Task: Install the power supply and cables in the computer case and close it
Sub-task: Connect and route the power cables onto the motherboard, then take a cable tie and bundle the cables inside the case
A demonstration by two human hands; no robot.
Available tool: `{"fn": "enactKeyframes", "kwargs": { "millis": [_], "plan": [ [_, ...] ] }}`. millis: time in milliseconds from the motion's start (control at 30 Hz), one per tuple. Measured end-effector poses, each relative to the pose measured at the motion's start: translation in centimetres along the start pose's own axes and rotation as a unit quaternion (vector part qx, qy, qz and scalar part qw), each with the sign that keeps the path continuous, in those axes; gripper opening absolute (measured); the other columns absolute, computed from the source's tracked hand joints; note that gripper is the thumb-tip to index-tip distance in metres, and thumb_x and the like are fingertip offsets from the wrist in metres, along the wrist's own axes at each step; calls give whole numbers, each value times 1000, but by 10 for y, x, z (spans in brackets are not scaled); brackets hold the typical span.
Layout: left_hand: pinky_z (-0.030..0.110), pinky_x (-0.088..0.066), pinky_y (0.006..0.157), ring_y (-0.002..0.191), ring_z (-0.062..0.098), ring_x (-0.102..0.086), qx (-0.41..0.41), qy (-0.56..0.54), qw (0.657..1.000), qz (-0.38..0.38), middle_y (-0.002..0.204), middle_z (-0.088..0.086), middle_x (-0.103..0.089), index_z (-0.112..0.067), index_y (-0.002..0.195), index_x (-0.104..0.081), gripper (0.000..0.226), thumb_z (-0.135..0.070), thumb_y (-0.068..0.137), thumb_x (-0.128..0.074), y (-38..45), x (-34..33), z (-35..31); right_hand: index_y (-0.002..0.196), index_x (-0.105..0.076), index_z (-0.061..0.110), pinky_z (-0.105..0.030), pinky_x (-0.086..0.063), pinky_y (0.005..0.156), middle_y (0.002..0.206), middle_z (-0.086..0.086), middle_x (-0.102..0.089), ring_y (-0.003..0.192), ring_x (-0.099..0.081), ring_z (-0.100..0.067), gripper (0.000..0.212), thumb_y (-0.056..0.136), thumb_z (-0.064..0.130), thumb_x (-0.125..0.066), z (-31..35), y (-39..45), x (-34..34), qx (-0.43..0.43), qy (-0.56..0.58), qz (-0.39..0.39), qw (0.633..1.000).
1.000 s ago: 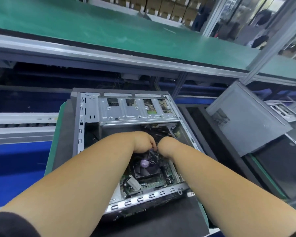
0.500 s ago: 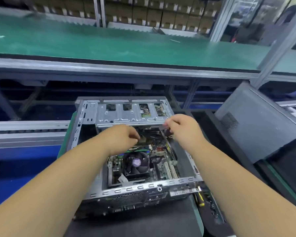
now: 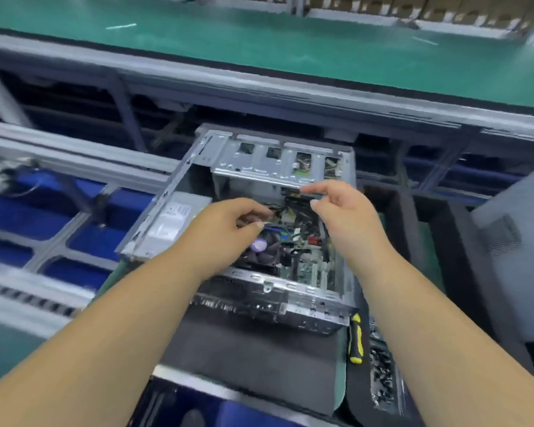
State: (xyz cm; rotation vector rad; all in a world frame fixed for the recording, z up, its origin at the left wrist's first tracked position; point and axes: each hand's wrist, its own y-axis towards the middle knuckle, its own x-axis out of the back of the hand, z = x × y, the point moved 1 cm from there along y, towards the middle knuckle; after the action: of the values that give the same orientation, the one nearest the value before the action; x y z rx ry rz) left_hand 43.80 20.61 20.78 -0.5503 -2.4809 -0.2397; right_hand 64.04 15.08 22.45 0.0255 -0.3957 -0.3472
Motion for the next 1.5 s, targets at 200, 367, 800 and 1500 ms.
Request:
{"fn": "enactKeyframes", "kwargs": {
  "millis": [200, 367, 800, 1500],
  "plan": [
    [8, -42, 61, 76, -2, -57, 48, 31, 997, -57, 94, -17, -65, -40, 106, -69, 23, -23, 91, -62, -59, 46, 15, 97, -70, 38, -15, -31, 37, 45, 17, -45, 39, -36, -4, 42, 87, 8, -43, 37, -8, -66, 25, 41, 112, 993],
    [25, -50, 70, 76, 0, -58, 85, 36, 986, -141, 94, -22, -64, -47, 105, -66, 23, -29, 92, -61, -106, 104, 43, 93, -70, 40, -19, -35, 44, 60, 7, -50, 49, -39, -9, 42, 85, 8, -45, 77, -28, -134, 66, 51, 178, 980],
    [14, -42, 63, 67, -3, -55, 189, 22, 953, -237, 89, -17, -66, -39, 104, -69, 24, -22, 89, -63, -233, 258, 181, 96, -68, 40, -26, -29, 42, 62, -1, -42, 55, -32, -20, 42, 82, 12, -41, 152, -96, -363, 67, 39, 339, 938],
    [42, -47, 91, 106, 39, -52, 529, 120, 791, -283, 126, 20, -42, -9, 124, -50, 41, -24, 86, -58, -367, 389, 401, 126, -65, 20, -15, -31, 94, 130, -1, -56, 122, -44, -17, 42, 88, 7, -53, 171, -159, -657, 268, -271, 507, 773]
  ]
}}
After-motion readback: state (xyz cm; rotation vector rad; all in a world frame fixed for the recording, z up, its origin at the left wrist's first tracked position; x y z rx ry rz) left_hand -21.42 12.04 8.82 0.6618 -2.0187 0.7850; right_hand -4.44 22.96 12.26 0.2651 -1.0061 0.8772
